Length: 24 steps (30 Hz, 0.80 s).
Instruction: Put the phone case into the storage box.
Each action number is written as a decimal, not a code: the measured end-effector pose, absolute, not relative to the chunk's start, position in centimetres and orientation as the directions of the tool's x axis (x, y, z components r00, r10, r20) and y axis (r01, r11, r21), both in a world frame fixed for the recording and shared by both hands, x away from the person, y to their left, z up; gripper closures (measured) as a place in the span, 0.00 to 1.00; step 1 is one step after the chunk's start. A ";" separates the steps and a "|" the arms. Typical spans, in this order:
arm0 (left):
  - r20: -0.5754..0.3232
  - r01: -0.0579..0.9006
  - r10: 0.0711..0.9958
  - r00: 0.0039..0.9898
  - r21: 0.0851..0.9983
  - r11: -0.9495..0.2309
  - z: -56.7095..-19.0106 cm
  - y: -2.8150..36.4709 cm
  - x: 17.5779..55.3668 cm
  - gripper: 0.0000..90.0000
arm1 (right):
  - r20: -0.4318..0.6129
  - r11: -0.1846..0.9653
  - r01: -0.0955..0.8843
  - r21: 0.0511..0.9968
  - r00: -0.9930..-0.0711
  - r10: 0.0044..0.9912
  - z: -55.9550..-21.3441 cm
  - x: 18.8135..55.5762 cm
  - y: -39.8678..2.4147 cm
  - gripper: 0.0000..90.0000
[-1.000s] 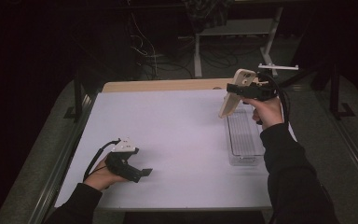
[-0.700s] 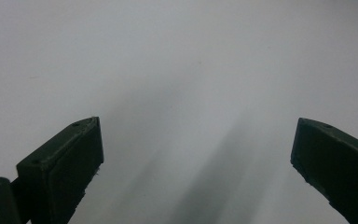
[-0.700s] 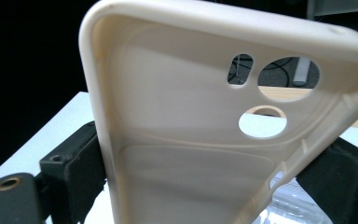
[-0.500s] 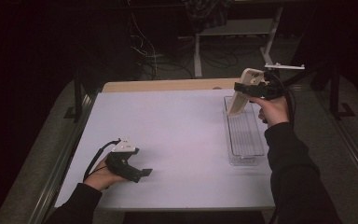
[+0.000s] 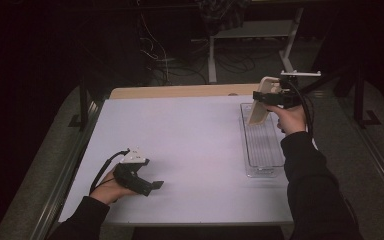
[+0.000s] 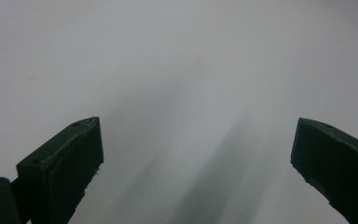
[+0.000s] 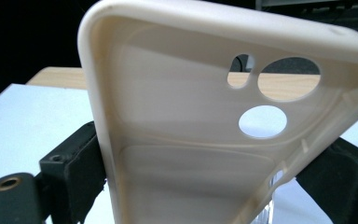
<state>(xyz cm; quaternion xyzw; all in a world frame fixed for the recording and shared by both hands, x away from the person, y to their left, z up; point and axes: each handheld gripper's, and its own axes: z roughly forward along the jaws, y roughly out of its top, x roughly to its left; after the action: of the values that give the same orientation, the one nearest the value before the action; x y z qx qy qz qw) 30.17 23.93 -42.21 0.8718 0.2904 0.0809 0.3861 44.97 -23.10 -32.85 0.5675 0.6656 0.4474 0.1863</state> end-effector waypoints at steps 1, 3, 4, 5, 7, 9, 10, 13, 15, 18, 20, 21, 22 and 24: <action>-0.085 0.446 0.570 0.818 0.720 -0.532 -42.2 23.9 30.2 0.02 | 0.258 -0.046 0.593 0.804 -0.277 0.926 -33.0 45.1 -23.0 0.09; -0.088 0.447 0.570 0.817 0.721 -0.530 -42.2 23.9 30.1 0.02 | 0.251 -0.045 0.600 0.799 -0.265 0.931 -33.1 45.2 -22.9 0.09; -0.088 0.446 0.569 0.817 0.721 -0.530 -42.2 23.9 30.2 0.02 | 0.243 -0.042 0.601 0.798 -0.257 0.935 -33.2 45.3 -22.8 0.09; -0.086 0.445 0.569 0.818 0.722 -0.530 -42.2 23.9 30.2 0.02 | 0.237 -0.038 0.605 0.796 -0.254 0.938 -33.3 45.4 -22.8 0.09; -0.073 0.437 0.561 0.824 0.714 -0.548 -42.2 24.0 30.2 0.02 | 0.226 -0.030 0.609 0.793 -0.248 0.942 -33.5 45.6 -22.6 0.09; -0.076 0.438 0.563 0.823 0.716 -0.543 -42.2 24.0 30.2 0.02 | 0.212 -0.022 0.614 0.789 -0.239 0.948 -33.7 45.8 -22.4 0.09; -0.077 0.438 0.563 0.823 0.717 -0.542 -42.2 23.9 30.2 0.02 | 0.208 -0.019 0.615 0.788 -0.237 0.949 -33.9 45.9 -22.4 0.09; -0.076 0.438 0.562 0.823 0.716 -0.544 -42.2 23.9 30.2 0.02 | 0.195 -0.015 0.621 0.784 -0.223 0.955 -34.2 46.3 -22.2 0.09; -0.074 0.436 0.561 0.825 0.715 -0.547 -42.2 24.0 30.2 0.02 | 0.192 -0.015 0.626 0.779 -0.216 0.957 -34.5 46.5 -22.1 0.09; -0.073 0.435 0.562 0.824 0.716 -0.546 -42.2 24.0 30.2 0.02 | 0.185 -0.015 0.633 0.774 -0.203 0.961 -34.8 46.9 -22.0 0.09; -0.075 0.436 0.562 0.824 0.717 -0.543 -42.2 23.9 30.2 0.02 | 0.178 -0.014 0.633 0.774 -0.196 0.964 -35.0 47.2 -21.9 0.09; -0.076 0.437 0.562 0.823 0.718 -0.542 -42.2 23.9 30.2 0.02 | 0.178 -0.015 0.635 0.772 -0.194 0.965 -35.1 47.3 -21.8 0.09; -0.076 0.437 0.563 0.823 0.717 -0.543 -42.2 23.9 30.2 0.02 | 0.178 -0.017 0.637 0.771 -0.190 0.966 -35.2 47.4 -21.8 0.09; -0.074 0.435 0.560 0.825 0.716 -0.546 -42.2 23.9 30.2 0.02 | 0.163 -0.005 0.639 0.769 -0.189 0.968 -35.4 47.7 -21.6 0.09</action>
<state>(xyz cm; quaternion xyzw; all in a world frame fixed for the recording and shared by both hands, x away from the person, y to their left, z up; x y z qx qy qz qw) 30.20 23.94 -42.22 0.8754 0.2842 0.0818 0.3824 47.70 -21.62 -35.41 0.5987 0.6712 0.3794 0.2168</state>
